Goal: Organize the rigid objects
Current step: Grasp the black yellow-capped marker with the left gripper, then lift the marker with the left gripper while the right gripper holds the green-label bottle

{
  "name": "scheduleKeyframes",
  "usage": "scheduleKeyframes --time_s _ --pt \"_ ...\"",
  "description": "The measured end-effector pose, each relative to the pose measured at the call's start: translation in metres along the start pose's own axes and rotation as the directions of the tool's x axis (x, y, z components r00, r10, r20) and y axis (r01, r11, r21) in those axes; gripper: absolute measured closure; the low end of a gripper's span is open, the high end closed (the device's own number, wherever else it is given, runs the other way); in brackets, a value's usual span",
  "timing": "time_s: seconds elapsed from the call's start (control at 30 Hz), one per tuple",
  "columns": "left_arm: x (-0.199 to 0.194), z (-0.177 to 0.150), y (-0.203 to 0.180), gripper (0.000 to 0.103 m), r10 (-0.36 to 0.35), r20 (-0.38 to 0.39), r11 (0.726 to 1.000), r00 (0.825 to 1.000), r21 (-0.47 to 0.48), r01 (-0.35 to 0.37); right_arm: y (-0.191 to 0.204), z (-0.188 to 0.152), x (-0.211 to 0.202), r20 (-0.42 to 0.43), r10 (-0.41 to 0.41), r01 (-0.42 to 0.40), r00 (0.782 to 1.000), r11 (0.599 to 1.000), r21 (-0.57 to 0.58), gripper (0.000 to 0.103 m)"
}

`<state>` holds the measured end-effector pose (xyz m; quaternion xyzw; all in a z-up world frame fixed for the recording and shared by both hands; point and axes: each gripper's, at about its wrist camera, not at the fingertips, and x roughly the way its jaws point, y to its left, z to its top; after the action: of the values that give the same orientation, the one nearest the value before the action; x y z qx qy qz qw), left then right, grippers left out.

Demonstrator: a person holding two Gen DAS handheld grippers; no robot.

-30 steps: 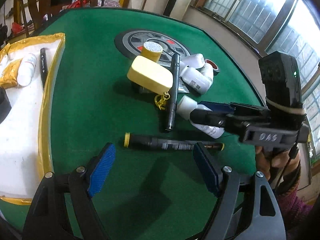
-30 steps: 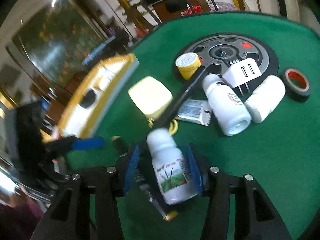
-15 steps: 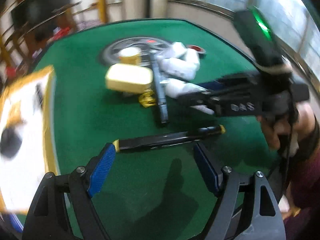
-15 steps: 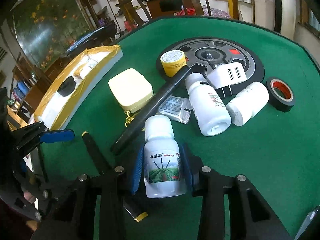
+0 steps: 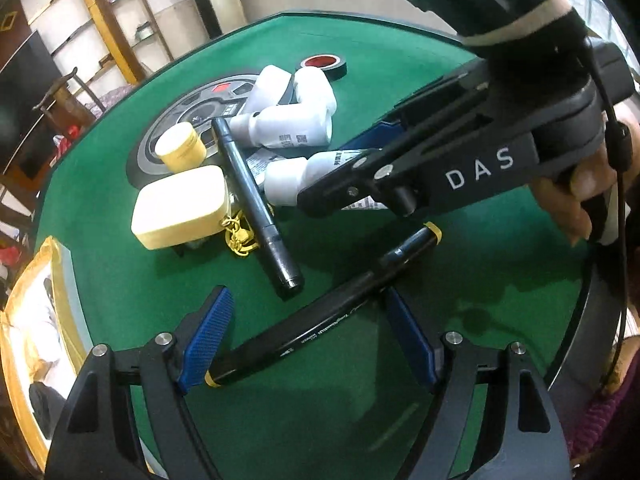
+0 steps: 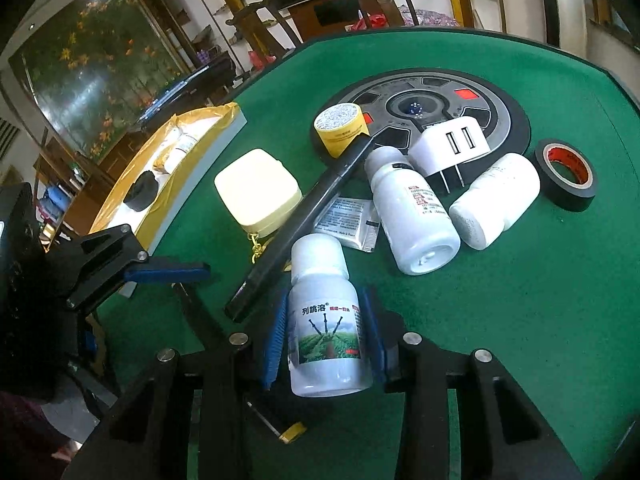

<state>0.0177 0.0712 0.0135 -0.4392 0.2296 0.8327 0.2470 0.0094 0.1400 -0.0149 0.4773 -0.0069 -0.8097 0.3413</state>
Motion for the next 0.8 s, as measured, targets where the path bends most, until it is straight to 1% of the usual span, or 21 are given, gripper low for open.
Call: scheduleKeyframes --time_s 0.03,0.07,0.1,0.13,0.17,0.23,0.33,0.37,0.47,0.6,0.7,0.8 --pt "-0.001 -0.002 0.000 0.036 -0.005 -0.001 1.000 1.000 -0.012 0.005 0.000 0.000 0.000 0.000 0.002 -0.002 1.000 1.000 0.003 0.071" --pt "-0.001 -0.003 -0.001 0.048 -0.041 -0.004 0.999 0.999 -0.027 0.041 -0.001 0.001 0.000 0.000 0.003 -0.003 1.000 1.000 0.004 0.071" --pt "-0.002 -0.004 0.001 0.073 -0.090 -0.010 0.995 0.996 -0.051 0.090 -0.002 0.000 -0.002 0.000 0.002 -0.002 1.000 1.000 0.004 0.071" --pt "-0.004 -0.006 0.002 0.076 -0.121 -0.023 0.990 0.992 -0.081 0.119 -0.003 0.000 -0.002 0.005 -0.006 0.006 1.000 1.000 0.004 0.071" --pt "-0.005 -0.007 0.002 0.078 -0.103 -0.028 0.990 0.994 -0.101 0.099 -0.003 0.000 -0.002 0.005 -0.012 0.012 1.000 1.000 0.006 0.071" --pt "-0.011 -0.013 0.000 0.088 -0.083 -0.036 0.989 0.996 -0.127 0.077 -0.004 0.001 -0.002 0.005 -0.012 0.012 1.000 1.000 0.010 0.071" --pt "-0.018 -0.022 -0.011 0.089 -0.097 -0.048 0.990 0.994 -0.106 0.091 -0.003 0.001 -0.002 0.005 -0.014 0.014 1.000 1.000 0.011 0.071" --pt "-0.021 -0.025 -0.013 0.089 -0.091 -0.052 0.991 0.994 -0.106 0.085 -0.003 0.001 -0.002 0.006 -0.016 0.016 1.000 1.000 0.010 0.071" --pt "-0.023 -0.025 -0.018 0.089 -0.060 -0.060 0.992 0.996 -0.112 0.053 -0.002 0.001 -0.002 0.007 -0.026 0.026 1.000 1.000 0.003 0.071" --pt "-0.019 -0.018 -0.020 0.086 -0.015 -0.051 0.992 0.999 -0.127 0.008 -0.002 0.001 -0.003 0.007 -0.036 0.036 0.999 0.999 -0.006 0.071" --pt "-0.018 -0.017 -0.026 0.088 0.019 -0.047 0.994 0.999 -0.104 -0.024 -0.001 0.000 -0.002 0.008 -0.033 0.033 0.999 0.999 -0.007 0.071" --pt "-0.021 -0.022 -0.025 0.090 0.023 -0.026 0.992 0.999 -0.124 -0.026 0.003 0.000 -0.002 0.006 -0.053 0.054 0.999 0.998 -0.029 0.071"
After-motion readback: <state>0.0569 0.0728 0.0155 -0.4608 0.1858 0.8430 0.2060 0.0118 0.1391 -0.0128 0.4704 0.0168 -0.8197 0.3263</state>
